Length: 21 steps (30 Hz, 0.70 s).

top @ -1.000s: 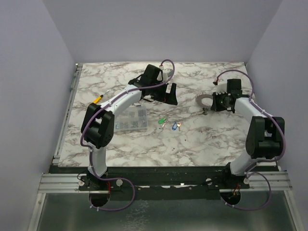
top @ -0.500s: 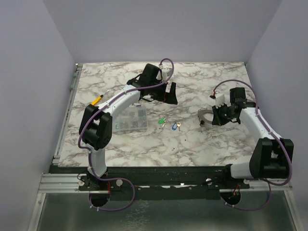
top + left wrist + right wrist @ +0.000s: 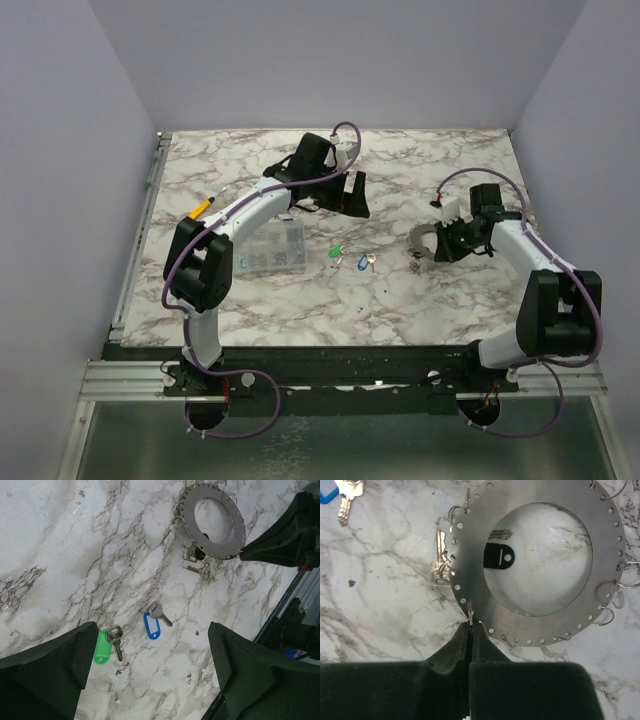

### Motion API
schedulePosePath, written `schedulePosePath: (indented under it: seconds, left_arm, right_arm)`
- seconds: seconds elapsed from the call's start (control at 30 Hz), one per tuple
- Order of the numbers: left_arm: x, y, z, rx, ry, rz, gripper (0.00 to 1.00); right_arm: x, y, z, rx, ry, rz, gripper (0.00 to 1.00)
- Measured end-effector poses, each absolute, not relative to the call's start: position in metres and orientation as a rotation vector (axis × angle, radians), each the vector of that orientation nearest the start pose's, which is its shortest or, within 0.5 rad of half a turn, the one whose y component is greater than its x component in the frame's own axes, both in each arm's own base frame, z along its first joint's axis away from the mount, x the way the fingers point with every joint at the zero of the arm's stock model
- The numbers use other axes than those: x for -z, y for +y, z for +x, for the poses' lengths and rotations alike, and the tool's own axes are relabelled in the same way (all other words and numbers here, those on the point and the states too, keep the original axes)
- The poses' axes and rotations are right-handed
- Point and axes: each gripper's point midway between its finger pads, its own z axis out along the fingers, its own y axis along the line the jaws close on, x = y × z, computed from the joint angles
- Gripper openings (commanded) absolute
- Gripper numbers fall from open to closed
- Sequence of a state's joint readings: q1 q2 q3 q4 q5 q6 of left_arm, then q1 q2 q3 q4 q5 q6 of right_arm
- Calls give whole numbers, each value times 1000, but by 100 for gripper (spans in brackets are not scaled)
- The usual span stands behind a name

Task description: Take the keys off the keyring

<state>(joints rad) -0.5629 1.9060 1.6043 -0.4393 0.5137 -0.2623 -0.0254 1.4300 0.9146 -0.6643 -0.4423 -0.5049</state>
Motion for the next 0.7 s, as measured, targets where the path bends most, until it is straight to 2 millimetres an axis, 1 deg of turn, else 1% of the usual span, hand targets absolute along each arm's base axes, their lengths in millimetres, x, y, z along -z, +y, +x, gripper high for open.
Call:
schedulePosePath:
  seconds: [0.07,0.13,0.3,0.5,0.6,0.7]
  left_arm:
    - [-167,-345,367,998,2323,632,99]
    - [-165,-343,365,997,2329,632,99]
    - [-163,-343,364,996,2333,631,99]
    - [-163,-343,364,997,2331,632,99]
    - [-163,-343,364,997,2329,632,99]
    - [-164,-343,365,997,2327,632,99]
  right_arm:
    - [-60,47,293,-416,2529,-718,1]
    - [-57,46,301,-400,2520,-699,1]
    - [-61,45,321,-362,2475,-658,1]
    - [-65,41,354,-316,2427,-644,1]
    - [-54,38,367,-294,2433,-650,1]
    - [-34,34,369,-283,2475,-661,1]
